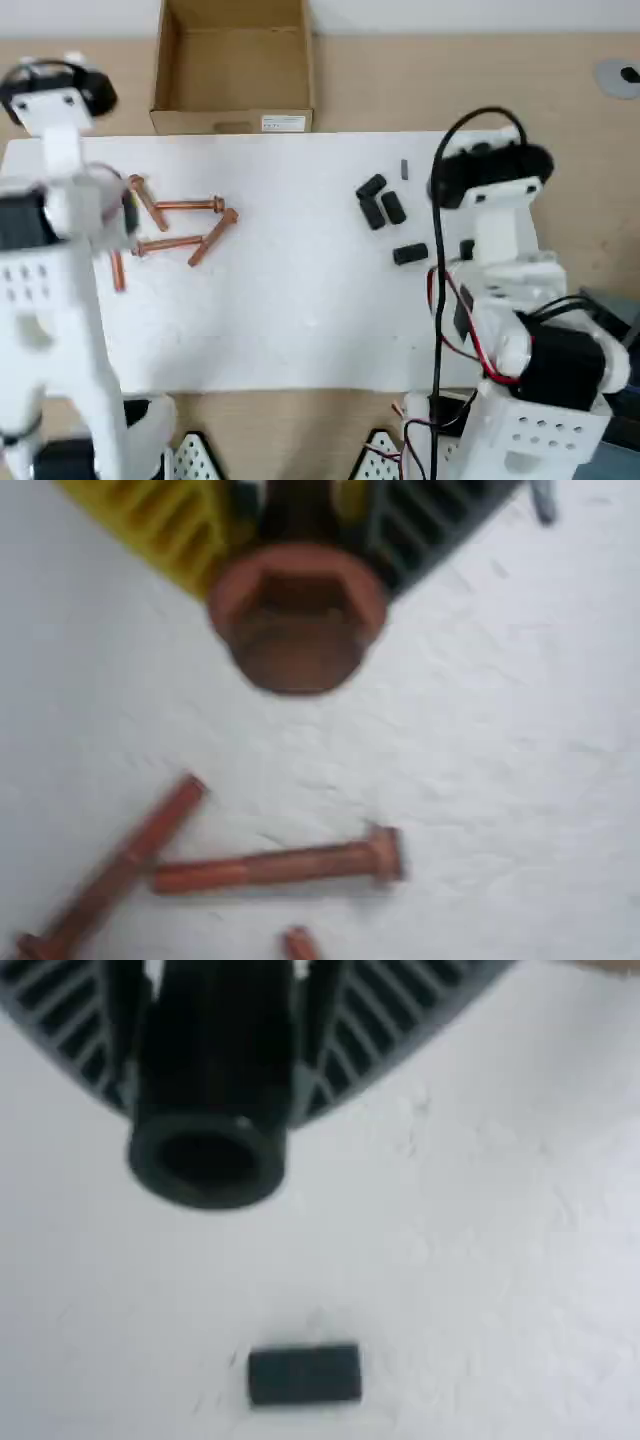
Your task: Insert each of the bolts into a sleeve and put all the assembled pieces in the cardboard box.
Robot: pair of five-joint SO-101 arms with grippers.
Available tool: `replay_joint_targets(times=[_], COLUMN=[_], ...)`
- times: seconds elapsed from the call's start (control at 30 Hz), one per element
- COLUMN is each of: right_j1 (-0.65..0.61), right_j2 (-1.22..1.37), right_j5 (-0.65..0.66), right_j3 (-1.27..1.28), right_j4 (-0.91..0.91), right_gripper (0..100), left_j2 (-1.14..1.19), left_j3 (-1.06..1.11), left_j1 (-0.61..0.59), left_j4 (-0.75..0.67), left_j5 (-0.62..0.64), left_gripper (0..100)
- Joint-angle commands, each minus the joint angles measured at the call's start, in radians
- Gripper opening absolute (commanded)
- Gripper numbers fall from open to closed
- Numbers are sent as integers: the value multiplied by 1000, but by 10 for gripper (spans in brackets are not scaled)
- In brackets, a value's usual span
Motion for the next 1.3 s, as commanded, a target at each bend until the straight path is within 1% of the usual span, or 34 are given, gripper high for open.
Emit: replay_joint_targets(times=[0.0, 0.17, 0.3, 0.4, 0.57, 0.73, 0.8, 0.93, 1.0, 1.17, 1.27], right_j1=[15, 10, 7, -56, -232, -389, -452, -584, -647, -782, -848], right_j2=[-58, -139, -213, -278, -433, -596, -656, -754, -788, -829, -834], right_j5=[-61, -207, -241, -245, -245, -245, -244, -239, -238, -238, -236], right_j3=[90, 237, 374, 487, 659, 831, 886, 972, 1000, 1033, 1033], right_j4=[-61, -193, -316, -387, -514, -651, -692, -744, -763, -772, -772], right_gripper=[9, 9, 9, 9, 9, 9, 9, 9, 9, 9, 9], left_j2=[-188, -415, -591, -710, -894, -1058, -1116, -1257, -1270, -1257, -1257], left_j3=[175, 450, 641, 775, 942, 1010, 1039, 1088, 1094, 1094, 1094], left_j1=[51, 55, 57, 57, 57, 64, 106, 226, 279, 351, 402], left_j4=[-92, -270, -399, -465, -535, -551, -551, -551, -554, -631, -698], left_j5=[69, 172, 253, 308, 368, 440, 450, 476, 535, 694, 740], left_gripper=[2, 1, 1, 1, 1, 1, 1, 1, 1, 2, 2])
